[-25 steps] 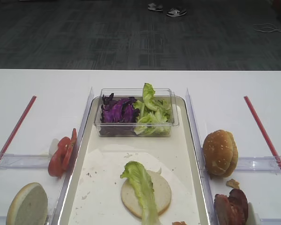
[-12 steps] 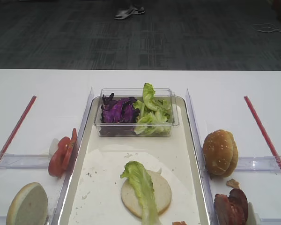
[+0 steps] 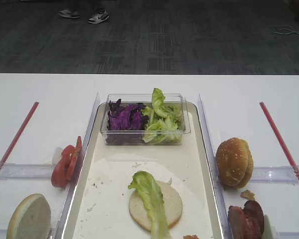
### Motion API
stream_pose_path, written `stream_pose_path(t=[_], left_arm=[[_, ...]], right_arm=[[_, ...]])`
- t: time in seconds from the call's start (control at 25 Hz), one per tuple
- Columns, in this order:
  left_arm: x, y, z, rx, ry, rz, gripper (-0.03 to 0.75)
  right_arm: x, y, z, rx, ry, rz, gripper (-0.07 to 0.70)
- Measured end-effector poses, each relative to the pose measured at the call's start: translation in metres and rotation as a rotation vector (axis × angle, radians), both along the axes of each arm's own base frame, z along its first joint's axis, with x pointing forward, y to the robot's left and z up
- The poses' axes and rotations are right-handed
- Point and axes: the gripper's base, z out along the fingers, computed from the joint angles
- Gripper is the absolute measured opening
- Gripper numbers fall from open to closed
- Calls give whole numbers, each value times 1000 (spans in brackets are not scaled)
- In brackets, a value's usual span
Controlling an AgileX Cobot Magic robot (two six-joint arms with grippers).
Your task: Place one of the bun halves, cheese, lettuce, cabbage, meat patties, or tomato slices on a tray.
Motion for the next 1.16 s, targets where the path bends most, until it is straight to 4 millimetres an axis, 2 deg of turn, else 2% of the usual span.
stream_pose_path(t=[1.16], left_arm=[[0, 0, 0, 0, 0, 0, 391]], right_arm=[[0, 0, 0, 0, 0, 0, 454]])
